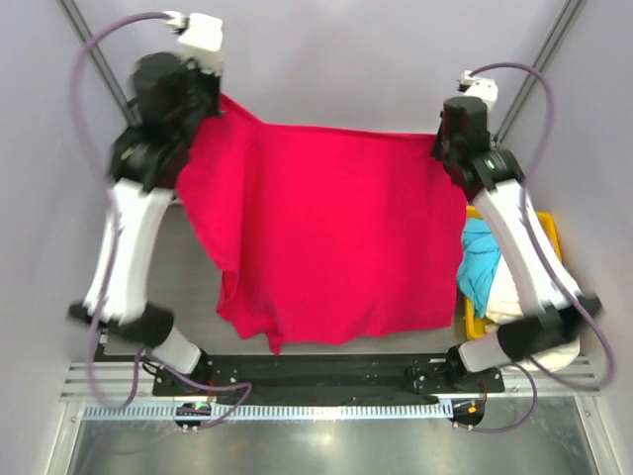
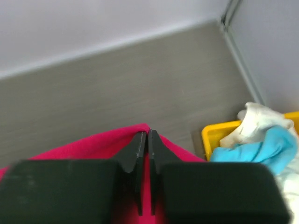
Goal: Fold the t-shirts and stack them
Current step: Flatten the tshirt out
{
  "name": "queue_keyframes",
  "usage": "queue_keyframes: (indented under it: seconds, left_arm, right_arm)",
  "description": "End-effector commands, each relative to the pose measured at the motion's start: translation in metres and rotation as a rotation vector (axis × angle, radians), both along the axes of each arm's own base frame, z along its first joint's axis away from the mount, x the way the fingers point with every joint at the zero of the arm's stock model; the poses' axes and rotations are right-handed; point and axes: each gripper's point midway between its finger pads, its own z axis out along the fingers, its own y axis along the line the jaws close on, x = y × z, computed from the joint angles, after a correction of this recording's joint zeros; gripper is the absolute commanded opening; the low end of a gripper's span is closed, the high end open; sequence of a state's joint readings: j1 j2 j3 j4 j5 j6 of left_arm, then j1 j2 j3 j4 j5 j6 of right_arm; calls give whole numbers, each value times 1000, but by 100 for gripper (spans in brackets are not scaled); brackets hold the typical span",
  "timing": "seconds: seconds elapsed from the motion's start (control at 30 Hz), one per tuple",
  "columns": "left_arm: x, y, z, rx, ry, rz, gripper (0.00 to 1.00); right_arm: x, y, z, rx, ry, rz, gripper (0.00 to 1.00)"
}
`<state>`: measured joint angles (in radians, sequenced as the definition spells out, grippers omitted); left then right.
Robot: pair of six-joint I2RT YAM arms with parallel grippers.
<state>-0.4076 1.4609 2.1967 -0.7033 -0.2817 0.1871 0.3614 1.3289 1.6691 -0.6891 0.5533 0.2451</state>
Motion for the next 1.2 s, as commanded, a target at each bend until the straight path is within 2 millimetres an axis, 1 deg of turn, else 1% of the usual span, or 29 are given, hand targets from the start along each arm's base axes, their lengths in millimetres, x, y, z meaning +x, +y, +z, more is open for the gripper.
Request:
queue_keyframes:
  seconds: [0.0,0.03,0.07,0.1,0.13,0.17,0.2,0.23,0.27,0.37,0.4,0.43,0.47,0.5,0.53,0.57,0.6,0.63,0.7,0.73,0.77,0.83,0.87,0.93,0.97,1.0,1.03,1.1,1.17]
  left_arm:
    - [109,5,-158,91,428,87,9]
    - [152,3,-246,136,617,133,16]
    - [167,16,-235,116,583,235,19]
    - [175,16,-257,90,628,268,29]
    - [183,7,-283,23,681,263,58]
    - [185,4,-279,-1,671,261,71]
    - [186,3,-280,-8,671,266,80]
    - [186,3,-285,-3,679,274,85]
    - [182,3,-275,-5,659,276,86]
    - [164,8,-266,-53,653,312,86]
    - [160,4,-264,-81,649,289,84]
    - [149,5,-296,-80,722,309,84]
    - [142,2,-305,-120,741,312,83]
    - [136,-1,-294,-176,702,293,83]
    - [123,-6,-334,-186,792,285,83]
    - [115,-12,-345,-215,819,260,82]
    - [118,-21,-346,-287,796,235,82]
    - [109,-29,-376,-297,863,208,81]
    - [110,-41,-394,-331,887,198,80]
    - [112,-47,-418,-327,939,201,77]
    - [114,-58,-422,-345,962,169,76]
    - [119,-70,-448,-375,1020,166,74]
    - [120,-78,-457,-391,1048,145,73]
    - [128,-84,-466,-411,1052,152,71]
    - [129,-85,-482,-407,1078,164,71]
    - [131,-87,-488,-406,1082,169,71]
    - [137,-87,-492,-408,1078,178,72]
    - [140,-77,-517,-373,1104,250,73]
    - [150,-72,-521,-368,1105,275,73]
  right_arm:
    - [82,-19,-85,126,193,-4,15]
    - [102,-15,-107,136,253,12,36]
    - [121,-16,-157,125,385,-1,53]
    - [141,-11,-142,132,349,13,80]
    - [149,-7,-146,122,361,35,85]
    - [152,-5,-162,116,415,41,88]
    - [156,-6,-148,117,384,39,90]
    - [154,-5,-146,115,385,43,92]
    - [153,-3,-143,121,379,55,93]
    - [144,1,-137,144,373,78,93]
    - [136,4,-141,156,387,94,93]
    - [131,8,-143,170,390,108,93]
    - [130,12,-144,187,378,114,93]
    - [120,18,-162,205,422,142,93]
    - [117,24,-156,215,391,164,93]
    - [111,28,-161,222,399,176,93]
    - [102,30,-181,230,444,178,93]
    - [95,37,-183,242,450,205,93]
    - [86,42,-203,247,489,218,92]
    - [82,44,-207,244,500,224,92]
    - [78,47,-210,242,504,233,92]
    - [69,47,-222,241,533,231,91]
    - [65,49,-219,242,525,239,90]
    - [53,50,-231,247,552,240,90]
    - [51,51,-225,251,530,245,90]
    - [45,50,-233,250,545,243,90]
    - [41,56,-232,275,546,270,90]
    - [34,58,-233,276,550,288,90]
    - [30,57,-234,270,552,287,90]
